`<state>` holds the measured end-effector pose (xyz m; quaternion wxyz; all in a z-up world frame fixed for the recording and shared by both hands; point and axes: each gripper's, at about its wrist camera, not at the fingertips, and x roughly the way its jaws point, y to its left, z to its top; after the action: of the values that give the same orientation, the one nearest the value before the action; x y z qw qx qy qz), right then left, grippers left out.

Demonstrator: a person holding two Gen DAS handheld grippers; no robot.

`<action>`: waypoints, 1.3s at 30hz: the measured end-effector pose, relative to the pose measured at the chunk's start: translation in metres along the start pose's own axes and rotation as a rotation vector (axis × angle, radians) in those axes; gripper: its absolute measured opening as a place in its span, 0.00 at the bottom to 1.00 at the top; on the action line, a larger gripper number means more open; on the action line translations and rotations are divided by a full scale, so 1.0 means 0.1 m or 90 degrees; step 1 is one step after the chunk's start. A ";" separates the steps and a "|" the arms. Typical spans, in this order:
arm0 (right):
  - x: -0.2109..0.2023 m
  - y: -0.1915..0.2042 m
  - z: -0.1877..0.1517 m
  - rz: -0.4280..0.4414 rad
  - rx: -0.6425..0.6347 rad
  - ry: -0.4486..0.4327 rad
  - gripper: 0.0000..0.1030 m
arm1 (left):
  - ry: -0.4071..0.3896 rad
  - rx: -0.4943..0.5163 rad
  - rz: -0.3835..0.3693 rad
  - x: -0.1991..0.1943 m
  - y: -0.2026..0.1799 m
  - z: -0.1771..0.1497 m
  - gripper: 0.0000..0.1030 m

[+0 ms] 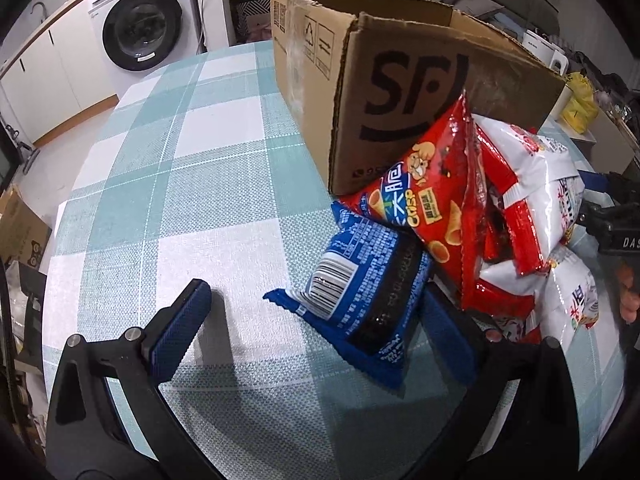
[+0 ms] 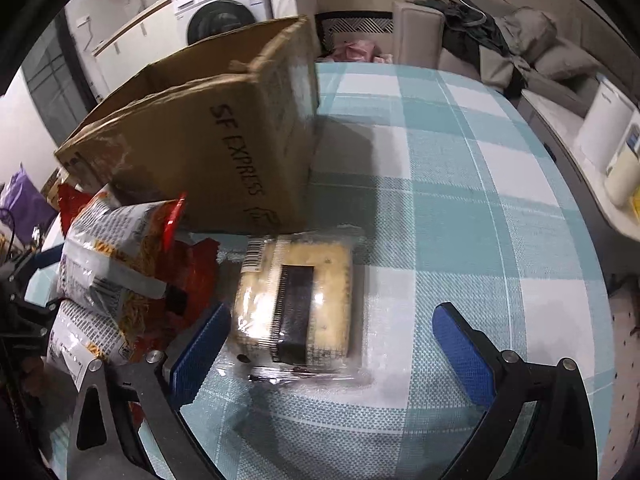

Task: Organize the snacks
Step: 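Grasp the blue biscuit pack with the left tool while the right tool grasps the clear cake pack, then carry both packs over the cardboard box and lower them inside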

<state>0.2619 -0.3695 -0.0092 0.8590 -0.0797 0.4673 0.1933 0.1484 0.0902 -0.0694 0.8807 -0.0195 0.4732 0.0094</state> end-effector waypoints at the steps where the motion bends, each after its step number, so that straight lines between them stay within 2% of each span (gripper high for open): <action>1: 0.00 0.02 0.00 -0.003 -0.005 0.000 1.00 | 0.000 0.000 -0.001 0.00 0.00 0.00 0.99; 7: 0.05 0.01 0.00 -0.012 -0.009 0.001 0.99 | -0.004 -0.010 -0.004 0.02 0.06 0.03 0.98; 12: 0.06 -0.06 0.00 -0.012 -0.002 -0.008 0.96 | -0.014 -0.021 -0.004 0.00 0.10 0.03 0.91; 16: 0.05 -0.09 0.00 -0.010 0.001 -0.008 0.91 | -0.023 -0.029 -0.004 -0.03 0.12 0.03 0.79; 18: 0.04 -0.09 0.00 -0.006 0.000 -0.008 0.87 | -0.027 -0.036 -0.004 -0.04 0.14 0.03 0.77; 23: 0.03 -0.03 -0.02 0.003 -0.012 -0.016 0.77 | -0.037 -0.046 -0.015 -0.09 0.16 0.01 0.60; 25: 0.02 -0.01 -0.02 0.007 -0.015 -0.018 0.73 | -0.039 -0.051 -0.022 -0.10 0.17 0.00 0.57; 28: 0.00 0.02 -0.03 0.013 -0.020 -0.023 0.64 | -0.044 -0.053 -0.032 -0.12 0.18 -0.01 0.44; 30: -0.01 0.05 -0.04 0.019 -0.025 -0.025 0.57 | -0.046 -0.059 -0.040 -0.13 0.19 -0.02 0.42; 35: -0.07 0.04 -0.09 0.054 -0.010 -0.032 0.56 | -0.048 -0.061 -0.046 -0.16 0.17 -0.04 0.40; 39: -0.11 0.01 -0.12 0.059 0.006 -0.038 0.56 | -0.049 -0.060 -0.049 -0.20 0.15 -0.06 0.40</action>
<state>0.2467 -0.3750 -0.0072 0.8631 -0.0482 0.4457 0.2328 0.1322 0.1047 -0.0567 0.8962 -0.0787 0.4366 -0.0014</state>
